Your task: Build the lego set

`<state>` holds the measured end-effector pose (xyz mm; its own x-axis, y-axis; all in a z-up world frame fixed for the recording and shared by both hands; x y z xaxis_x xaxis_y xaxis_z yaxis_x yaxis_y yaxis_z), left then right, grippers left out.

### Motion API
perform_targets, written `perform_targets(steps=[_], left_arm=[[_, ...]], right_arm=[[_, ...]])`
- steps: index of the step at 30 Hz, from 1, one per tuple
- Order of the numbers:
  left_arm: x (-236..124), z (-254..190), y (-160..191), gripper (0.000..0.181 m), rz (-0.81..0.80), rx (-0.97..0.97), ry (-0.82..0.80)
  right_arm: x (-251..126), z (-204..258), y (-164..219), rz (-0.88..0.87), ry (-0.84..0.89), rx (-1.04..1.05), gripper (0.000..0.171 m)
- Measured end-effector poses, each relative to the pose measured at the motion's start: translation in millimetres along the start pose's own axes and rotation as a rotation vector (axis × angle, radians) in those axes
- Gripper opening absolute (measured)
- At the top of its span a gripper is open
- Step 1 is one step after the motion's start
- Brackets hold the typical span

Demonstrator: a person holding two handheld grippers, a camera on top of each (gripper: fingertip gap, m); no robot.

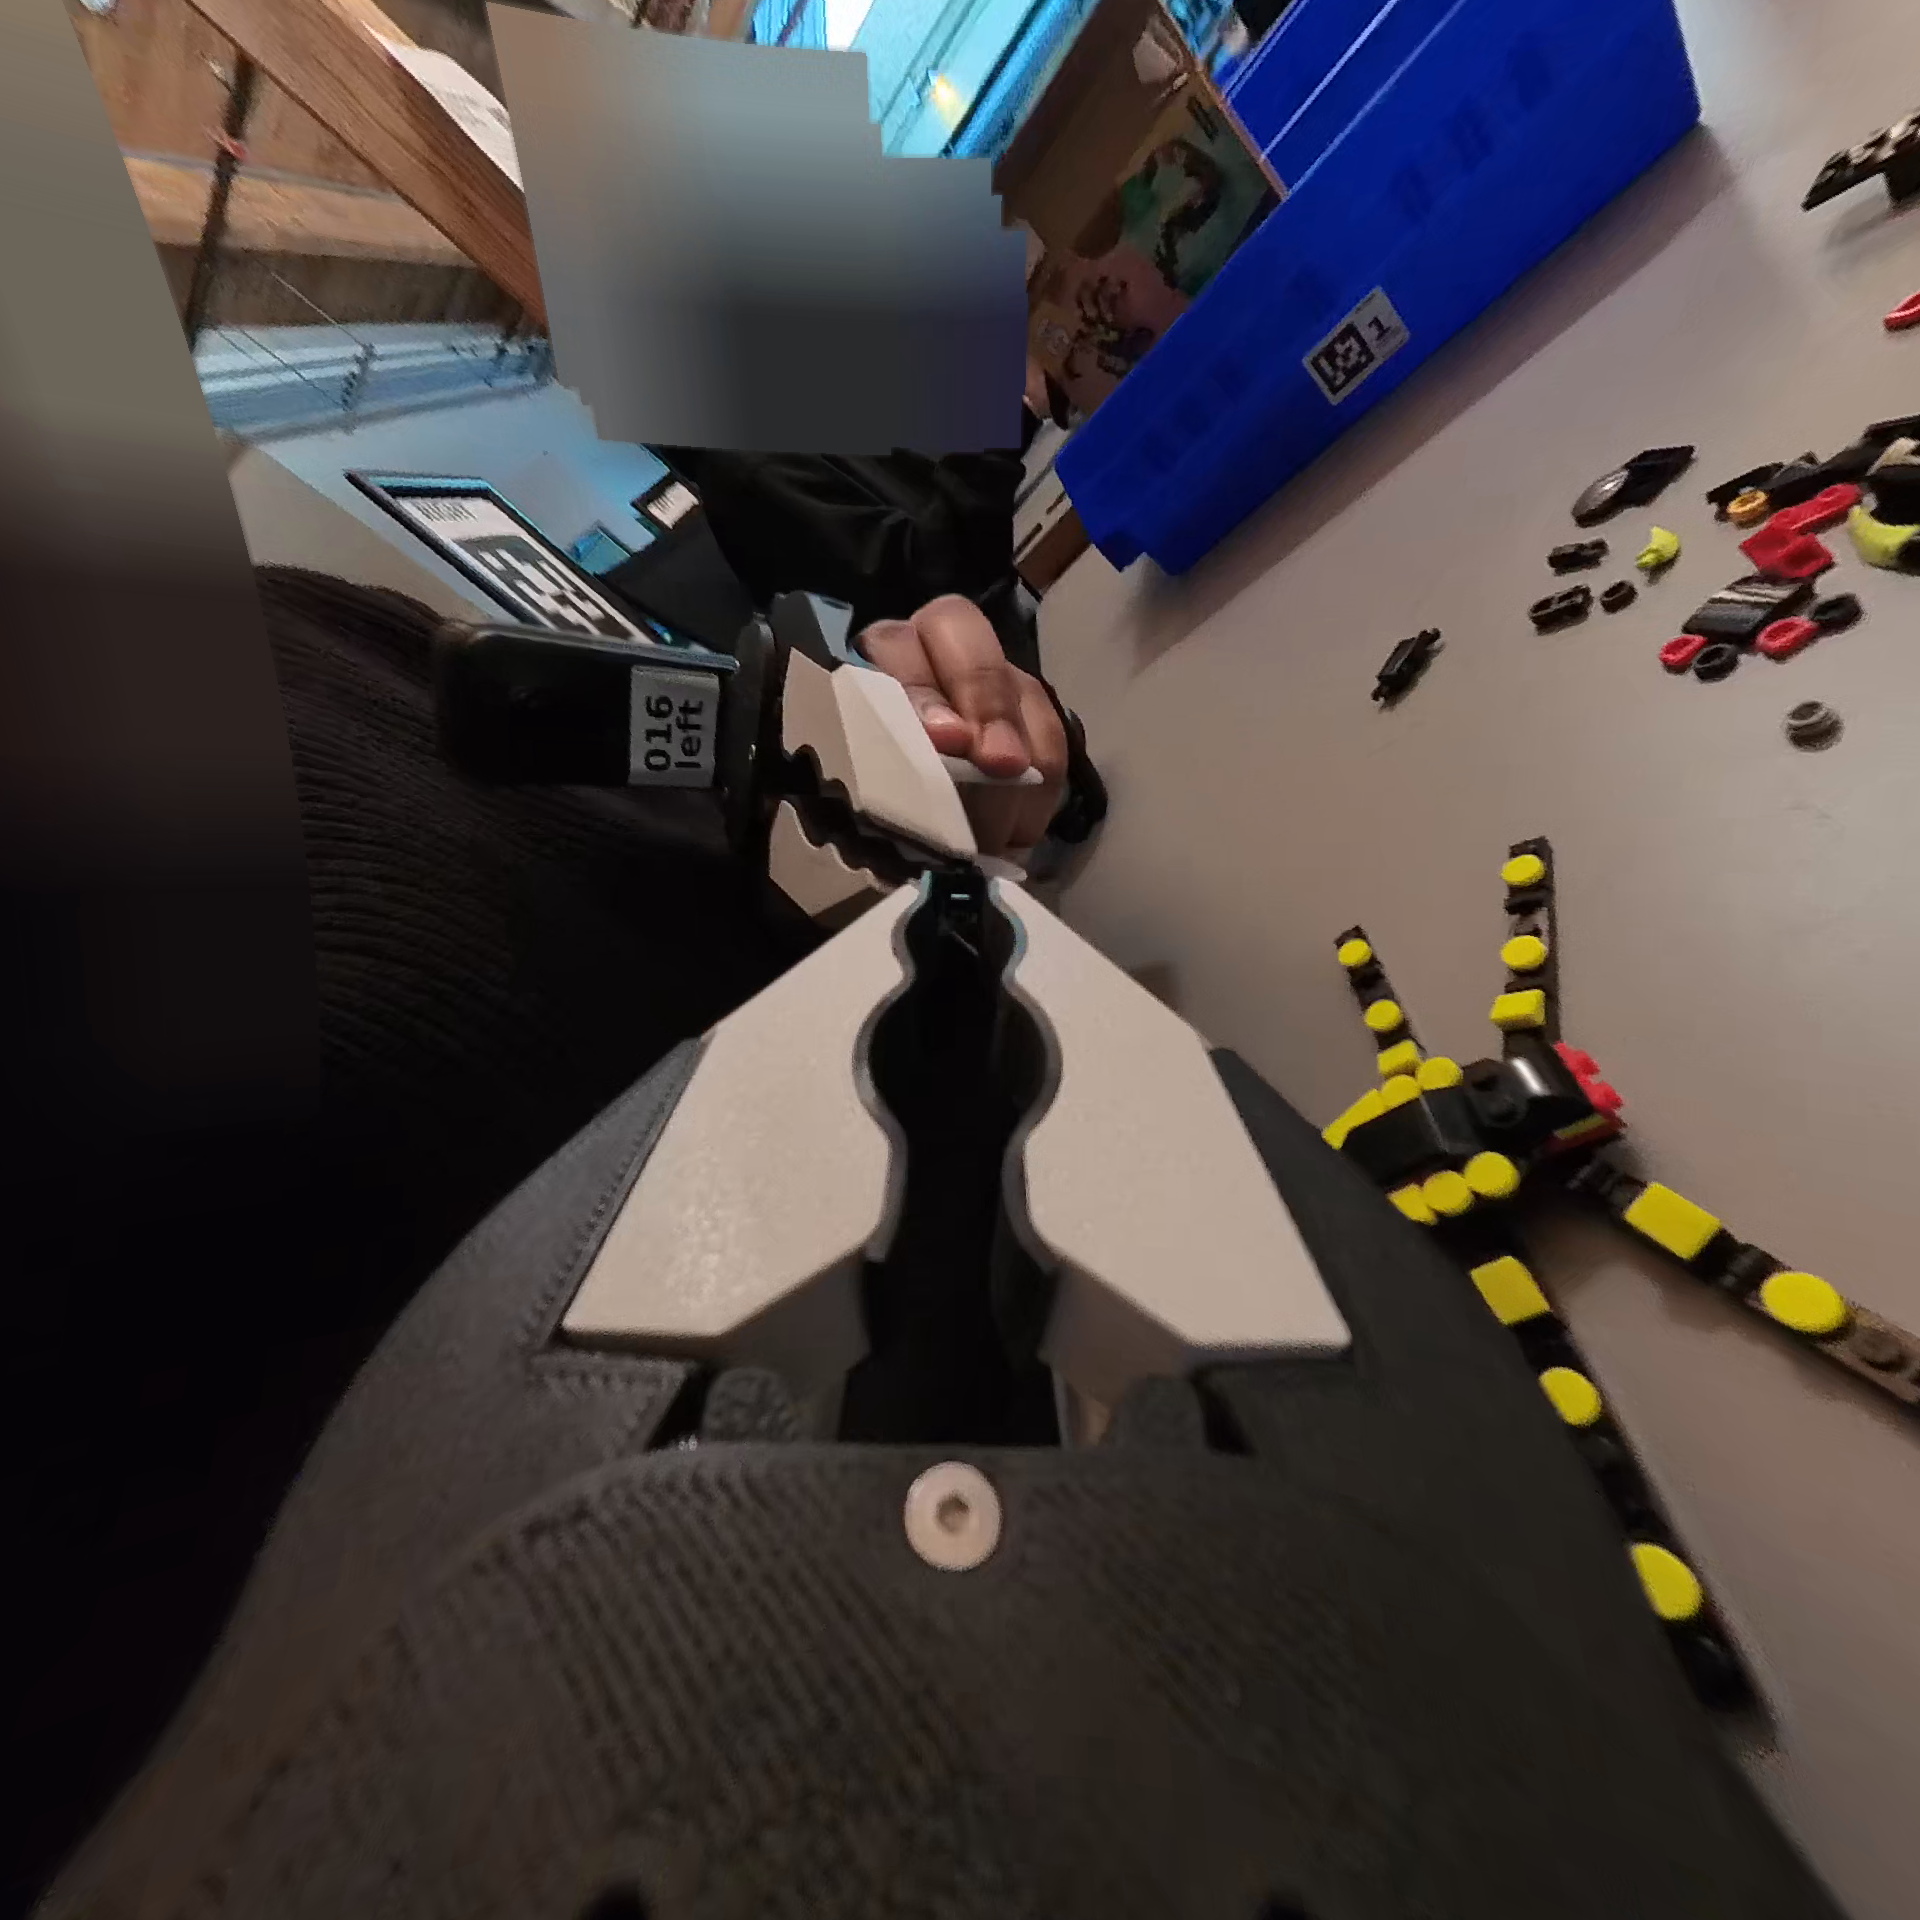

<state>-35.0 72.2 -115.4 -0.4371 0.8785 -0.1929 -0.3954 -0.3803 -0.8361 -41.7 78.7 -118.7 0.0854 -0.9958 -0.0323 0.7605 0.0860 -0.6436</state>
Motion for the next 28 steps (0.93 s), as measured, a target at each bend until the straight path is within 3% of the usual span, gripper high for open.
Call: perform_targets(steps=[12,28], left_arm=[[6,-13,10,0.003,0.084,0.089,0.033],[13,-11,20,0.002,0.151,-0.016,0.026]], right_arm=[[-4,-8,15,0.159,0.107,-0.083,0.006],[-7,-18,21,0.201,0.149,-0.036,0.006]])
Point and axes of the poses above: each gripper's, where its closed fingertips meet, x out along the fingers, y out of its underside, z = x × y across the jaws, the point moved 1 cm from there along -x, back along the fingers, and after that the axes turned 2 degrees about x, right-handed, at the moved point
